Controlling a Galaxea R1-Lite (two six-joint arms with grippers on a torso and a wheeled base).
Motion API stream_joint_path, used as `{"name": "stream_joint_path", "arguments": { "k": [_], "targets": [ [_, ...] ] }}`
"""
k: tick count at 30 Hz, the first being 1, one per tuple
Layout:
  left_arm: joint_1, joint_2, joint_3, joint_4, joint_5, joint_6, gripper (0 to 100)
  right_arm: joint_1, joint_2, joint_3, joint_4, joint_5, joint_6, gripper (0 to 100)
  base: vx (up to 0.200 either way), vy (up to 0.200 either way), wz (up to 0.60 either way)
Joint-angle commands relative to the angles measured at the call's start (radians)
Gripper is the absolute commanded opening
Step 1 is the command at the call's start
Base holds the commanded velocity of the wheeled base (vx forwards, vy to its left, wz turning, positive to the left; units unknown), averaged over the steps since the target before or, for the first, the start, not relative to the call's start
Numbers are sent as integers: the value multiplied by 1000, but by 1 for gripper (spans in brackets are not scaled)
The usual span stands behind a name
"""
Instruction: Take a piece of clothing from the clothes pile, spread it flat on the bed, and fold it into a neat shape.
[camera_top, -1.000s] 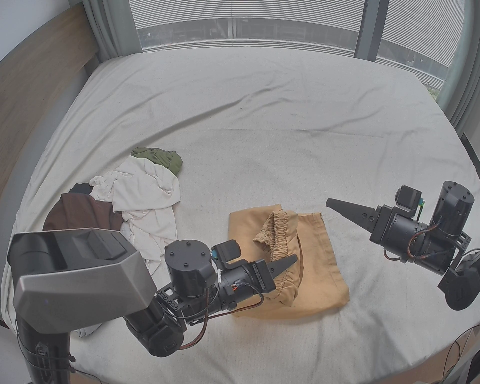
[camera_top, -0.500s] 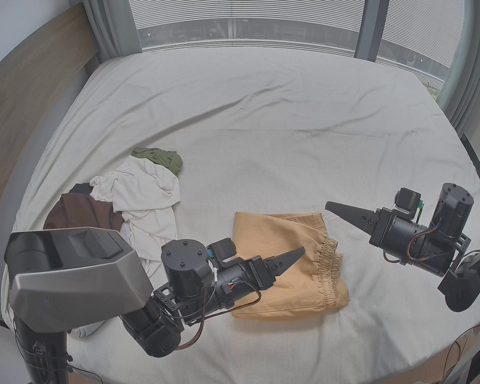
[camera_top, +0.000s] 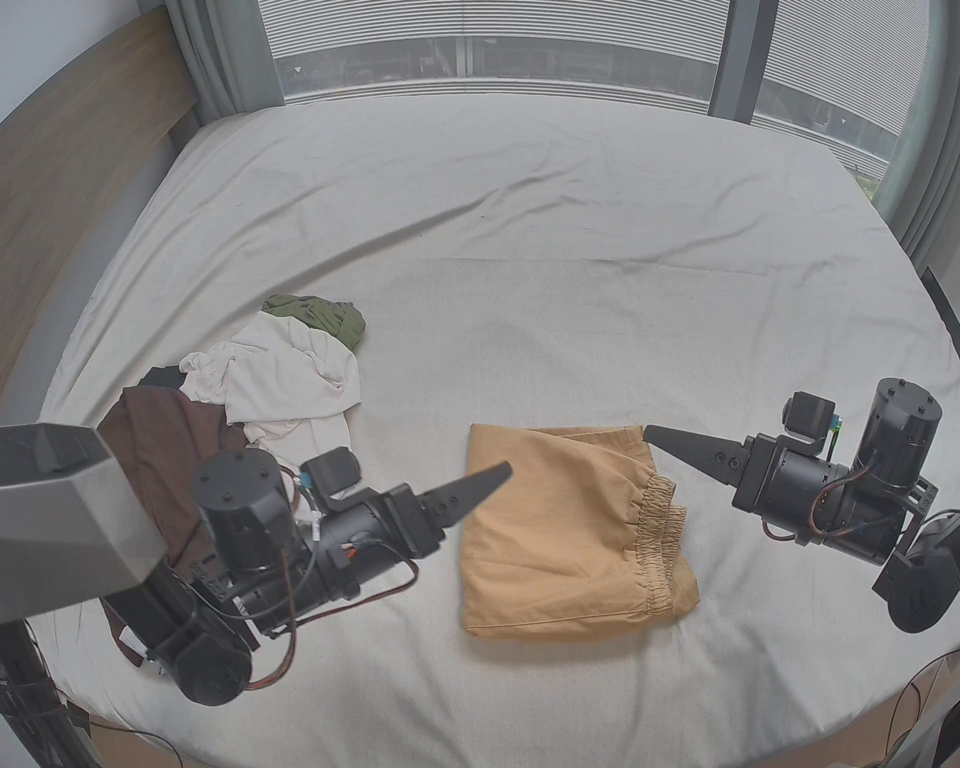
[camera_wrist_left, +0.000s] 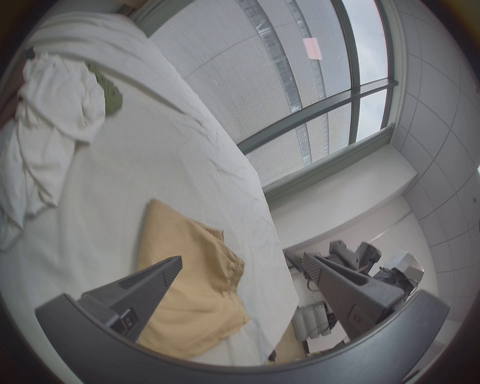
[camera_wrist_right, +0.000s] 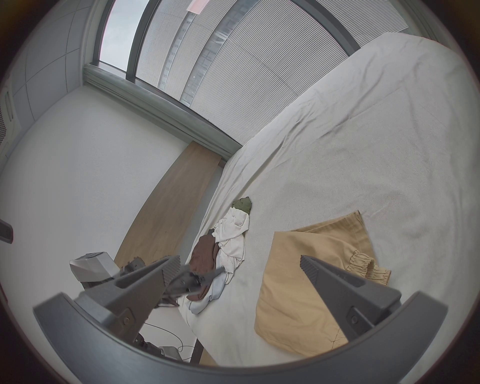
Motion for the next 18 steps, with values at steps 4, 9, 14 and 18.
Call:
{"name": "stream_joint_path", "arguments": {
  "k": [4, 9, 14, 18],
  "targets": [
    [158, -152, 96, -3, -76, 35, 100, 10, 31, 20, -5, -1, -6, 100, 0, 0, 0],
    [271, -166, 178, -26, -168, 133, 100, 7, 29, 23, -2, -1, -8, 100, 0, 0, 0],
    [288, -146, 188, -40, -182, 177, 100, 2, 57, 36, 6, -2, -27, 100, 0, 0, 0],
    [291, -140, 215, -37, -183, 231, 100, -7, 84, 53, 17, -2, -73, 100, 0, 0, 0]
  ]
}}
